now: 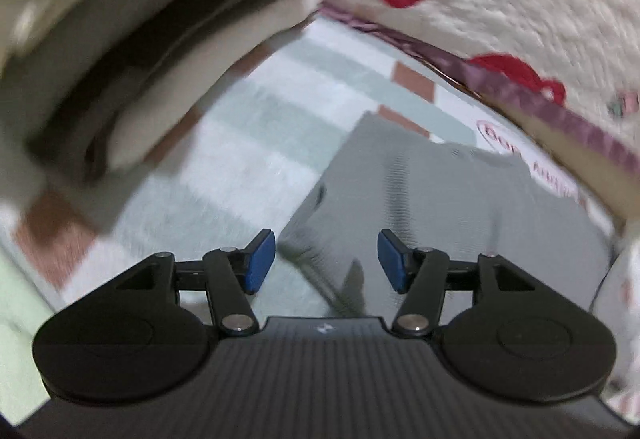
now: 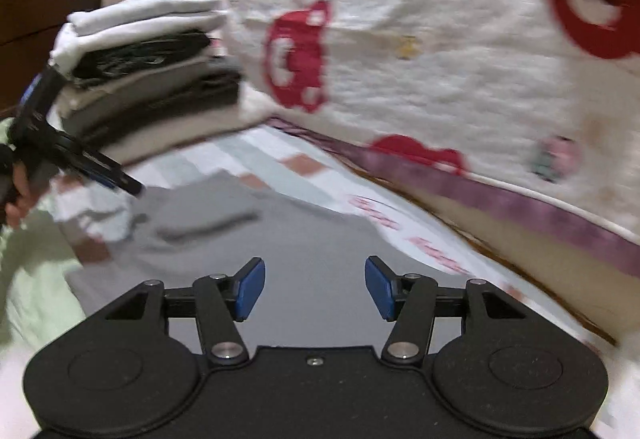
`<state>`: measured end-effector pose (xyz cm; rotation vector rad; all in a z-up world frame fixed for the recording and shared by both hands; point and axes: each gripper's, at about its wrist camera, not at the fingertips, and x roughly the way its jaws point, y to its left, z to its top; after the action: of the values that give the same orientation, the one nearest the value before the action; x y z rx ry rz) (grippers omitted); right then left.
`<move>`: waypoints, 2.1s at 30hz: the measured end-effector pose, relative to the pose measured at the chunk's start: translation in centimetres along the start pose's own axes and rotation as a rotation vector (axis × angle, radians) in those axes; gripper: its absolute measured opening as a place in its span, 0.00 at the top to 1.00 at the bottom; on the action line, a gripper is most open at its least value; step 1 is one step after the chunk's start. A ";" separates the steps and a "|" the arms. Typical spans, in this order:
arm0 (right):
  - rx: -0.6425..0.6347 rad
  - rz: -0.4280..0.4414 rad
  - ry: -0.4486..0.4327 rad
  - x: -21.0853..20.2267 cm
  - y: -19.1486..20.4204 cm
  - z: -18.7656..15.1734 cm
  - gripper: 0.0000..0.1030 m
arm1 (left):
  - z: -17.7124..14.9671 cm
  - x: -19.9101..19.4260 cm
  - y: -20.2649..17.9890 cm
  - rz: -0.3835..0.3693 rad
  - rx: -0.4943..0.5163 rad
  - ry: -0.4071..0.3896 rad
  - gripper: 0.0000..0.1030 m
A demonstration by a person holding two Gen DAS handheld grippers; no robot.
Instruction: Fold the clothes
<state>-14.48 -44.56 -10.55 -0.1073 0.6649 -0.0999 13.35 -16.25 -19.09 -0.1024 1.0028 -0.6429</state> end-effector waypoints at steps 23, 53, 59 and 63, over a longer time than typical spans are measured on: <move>-0.040 0.209 0.168 13.0 11.2 -0.8 0.84 | -0.4 4.7 -0.6 -0.096 0.054 -0.016 0.95; 0.613 0.126 0.112 8.0 -2.4 -5.8 0.70 | -7.7 1.2 -12.3 -0.444 0.537 0.191 0.92; 0.582 0.154 0.128 8.3 -2.1 -5.3 0.67 | -7.9 -0.4 -11.0 -0.523 0.546 0.299 0.51; 0.531 0.195 0.105 7.0 -1.6 -4.3 0.61 | -6.8 -2.6 -8.6 -0.517 0.517 0.252 0.51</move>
<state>-11.76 -47.26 -17.93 0.4758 0.7310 -0.0914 2.99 -20.39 -17.77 0.1867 1.0253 -1.3972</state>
